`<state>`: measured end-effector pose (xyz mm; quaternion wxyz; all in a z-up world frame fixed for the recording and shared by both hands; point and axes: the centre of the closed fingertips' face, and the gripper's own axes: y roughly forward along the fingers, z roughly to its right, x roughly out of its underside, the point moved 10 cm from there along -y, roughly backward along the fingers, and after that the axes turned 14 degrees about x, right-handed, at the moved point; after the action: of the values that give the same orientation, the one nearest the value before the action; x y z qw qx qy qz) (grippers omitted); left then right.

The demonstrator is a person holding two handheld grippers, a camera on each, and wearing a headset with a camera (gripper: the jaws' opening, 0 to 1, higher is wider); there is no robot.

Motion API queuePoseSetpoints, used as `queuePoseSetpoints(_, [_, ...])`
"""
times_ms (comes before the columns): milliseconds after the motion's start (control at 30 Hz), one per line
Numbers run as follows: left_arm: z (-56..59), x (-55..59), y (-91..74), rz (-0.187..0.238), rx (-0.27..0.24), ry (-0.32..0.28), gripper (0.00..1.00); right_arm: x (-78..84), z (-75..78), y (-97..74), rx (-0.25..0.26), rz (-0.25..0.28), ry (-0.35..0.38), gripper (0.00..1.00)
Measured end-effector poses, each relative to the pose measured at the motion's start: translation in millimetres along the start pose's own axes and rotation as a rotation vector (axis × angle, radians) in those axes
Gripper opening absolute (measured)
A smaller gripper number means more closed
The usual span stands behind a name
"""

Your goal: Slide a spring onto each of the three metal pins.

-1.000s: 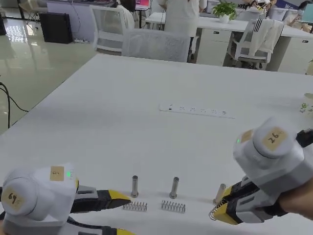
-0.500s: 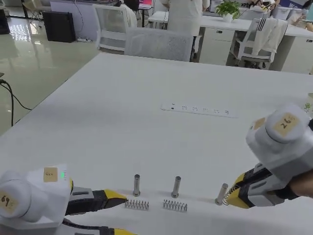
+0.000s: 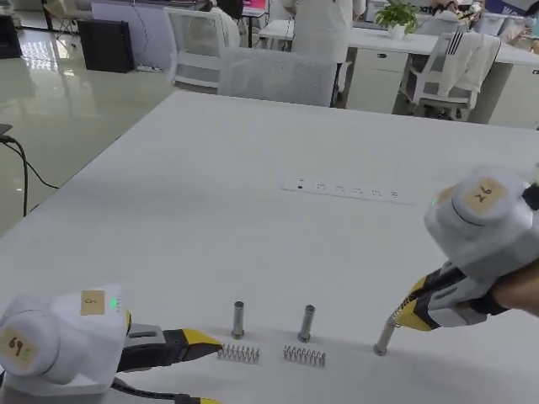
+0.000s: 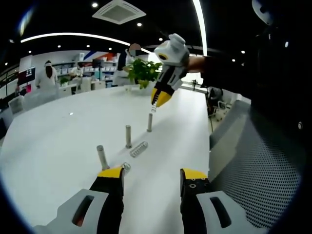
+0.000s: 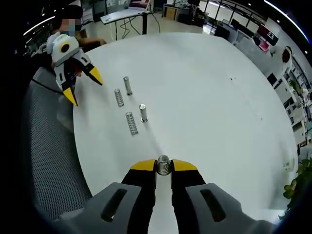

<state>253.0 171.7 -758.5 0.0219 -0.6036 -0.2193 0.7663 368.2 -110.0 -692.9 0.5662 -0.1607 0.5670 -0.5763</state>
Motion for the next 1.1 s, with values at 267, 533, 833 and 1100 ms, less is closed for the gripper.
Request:
queuePoseSetpoints(267, [-0.6,0.1,-0.7,0.002,0.000,-0.001,0.39,-0.9,2.2,6.7,-0.012,-0.028,-0.009,0.08])
queuePoseSetpoints(533, [-0.5,0.3,-0.6,-0.001,0.000,-0.002,0.39,0.2,0.9,11.9,-0.029,-0.046,-0.017,0.08])
queuePoseSetpoints(833, [-0.2,0.7,-0.3,-0.005,0.001,-0.001,0.38,1.3,0.4,26.7,-0.047,-0.083,-0.037,0.08])
queuePoseSetpoints(1100, [0.0,0.8,-0.4,-0.006,-0.001,-0.001,0.38,3.0,-1.2,41.3,-0.074,-0.121,-0.049,0.08])
